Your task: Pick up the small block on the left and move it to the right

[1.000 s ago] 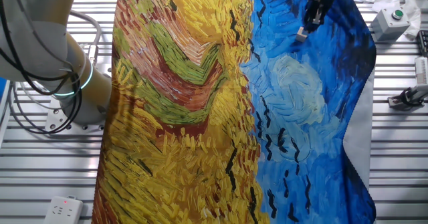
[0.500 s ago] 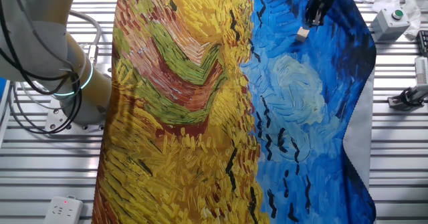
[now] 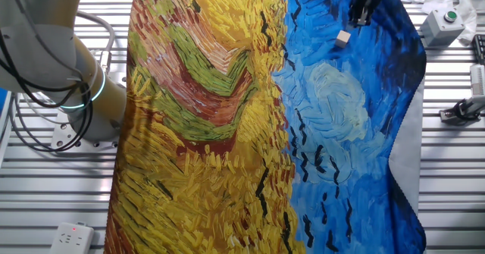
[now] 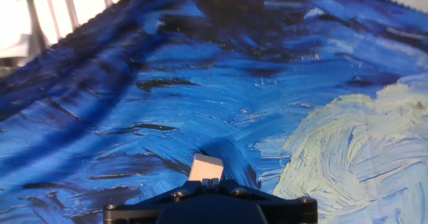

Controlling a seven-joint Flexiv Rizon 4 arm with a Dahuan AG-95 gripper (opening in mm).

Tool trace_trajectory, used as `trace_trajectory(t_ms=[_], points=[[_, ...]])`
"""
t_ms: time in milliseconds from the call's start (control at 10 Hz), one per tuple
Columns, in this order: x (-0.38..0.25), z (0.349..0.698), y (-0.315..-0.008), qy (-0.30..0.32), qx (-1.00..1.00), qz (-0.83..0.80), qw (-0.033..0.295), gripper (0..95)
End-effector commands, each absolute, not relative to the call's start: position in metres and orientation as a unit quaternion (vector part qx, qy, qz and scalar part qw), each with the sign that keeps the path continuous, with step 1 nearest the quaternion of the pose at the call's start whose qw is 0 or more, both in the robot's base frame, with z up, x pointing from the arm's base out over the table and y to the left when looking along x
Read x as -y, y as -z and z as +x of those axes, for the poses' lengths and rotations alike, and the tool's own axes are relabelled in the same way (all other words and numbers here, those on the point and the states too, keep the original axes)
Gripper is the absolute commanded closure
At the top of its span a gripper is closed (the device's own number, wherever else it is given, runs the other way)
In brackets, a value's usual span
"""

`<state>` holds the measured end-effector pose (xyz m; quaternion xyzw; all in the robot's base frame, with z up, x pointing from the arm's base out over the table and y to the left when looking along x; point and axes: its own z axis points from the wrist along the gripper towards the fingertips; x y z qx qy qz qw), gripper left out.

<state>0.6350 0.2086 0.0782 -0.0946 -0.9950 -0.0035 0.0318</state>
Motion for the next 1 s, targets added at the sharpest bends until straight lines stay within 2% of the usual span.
trace_trajectory(t_ms=[100,1000], points=[[-0.2088,0.6351,-0.0783,0.005,0.994,-0.103,0.031,95.0],[-0.2088,0.6351,-0.0783,0.009,0.993,-0.108,0.038,95.0]])
